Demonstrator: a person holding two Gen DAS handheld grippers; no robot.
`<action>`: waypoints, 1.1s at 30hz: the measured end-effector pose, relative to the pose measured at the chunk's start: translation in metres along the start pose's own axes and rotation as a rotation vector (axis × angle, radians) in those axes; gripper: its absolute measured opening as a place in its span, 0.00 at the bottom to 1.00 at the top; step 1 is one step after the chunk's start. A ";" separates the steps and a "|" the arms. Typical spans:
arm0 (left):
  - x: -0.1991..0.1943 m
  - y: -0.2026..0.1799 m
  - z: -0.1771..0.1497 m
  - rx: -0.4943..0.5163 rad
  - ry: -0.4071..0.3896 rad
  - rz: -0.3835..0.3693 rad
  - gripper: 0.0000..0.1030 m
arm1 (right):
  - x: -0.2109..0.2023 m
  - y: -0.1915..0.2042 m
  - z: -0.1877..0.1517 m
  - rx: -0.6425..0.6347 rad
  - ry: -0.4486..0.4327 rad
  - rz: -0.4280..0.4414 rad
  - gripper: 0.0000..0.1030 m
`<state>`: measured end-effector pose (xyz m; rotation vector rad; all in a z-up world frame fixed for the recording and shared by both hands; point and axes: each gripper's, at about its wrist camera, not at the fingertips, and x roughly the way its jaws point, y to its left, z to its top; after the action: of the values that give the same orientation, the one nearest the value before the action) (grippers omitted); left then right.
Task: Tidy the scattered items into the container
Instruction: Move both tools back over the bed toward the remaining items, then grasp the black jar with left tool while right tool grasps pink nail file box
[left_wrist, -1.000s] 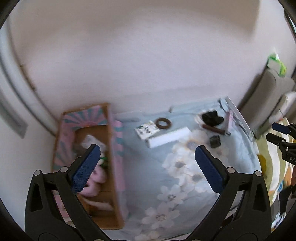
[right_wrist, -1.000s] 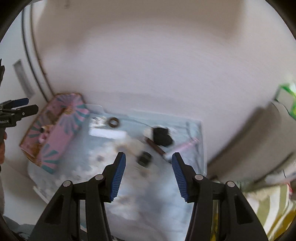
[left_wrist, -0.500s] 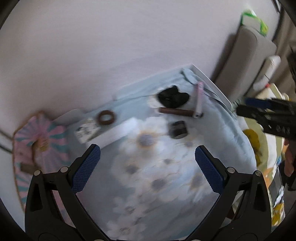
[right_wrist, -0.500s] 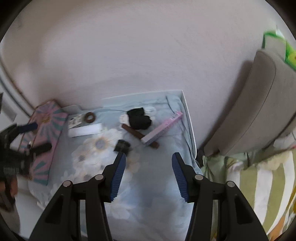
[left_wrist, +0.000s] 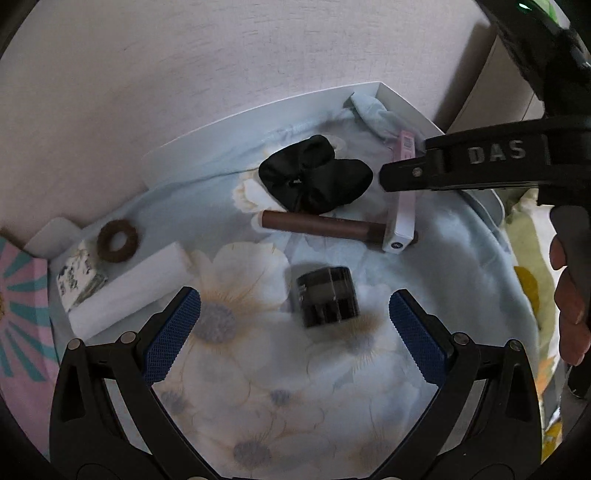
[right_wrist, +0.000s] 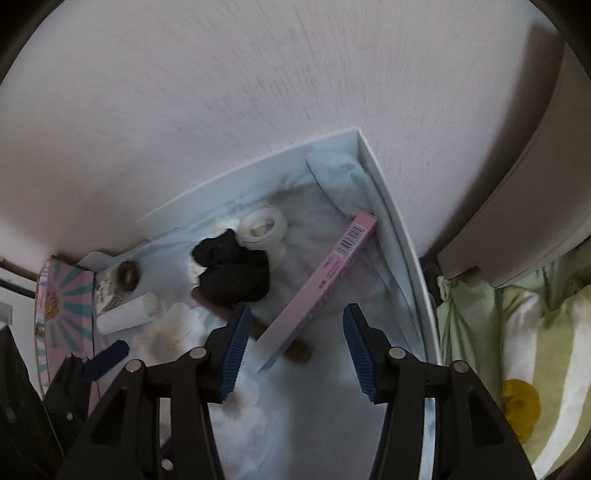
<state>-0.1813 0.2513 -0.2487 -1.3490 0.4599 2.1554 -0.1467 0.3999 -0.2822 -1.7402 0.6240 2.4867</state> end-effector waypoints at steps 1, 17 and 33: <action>0.002 -0.002 0.001 0.007 -0.004 0.008 0.99 | 0.002 -0.001 0.001 -0.003 0.004 0.003 0.47; 0.025 -0.002 -0.010 -0.030 -0.012 -0.005 0.63 | 0.015 -0.017 0.006 -0.027 -0.014 0.035 0.30; 0.010 0.010 -0.017 -0.066 -0.053 -0.043 0.31 | 0.006 -0.032 -0.005 -0.025 -0.043 0.074 0.12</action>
<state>-0.1786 0.2363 -0.2650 -1.3213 0.3387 2.1820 -0.1359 0.4268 -0.2987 -1.6978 0.6687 2.5835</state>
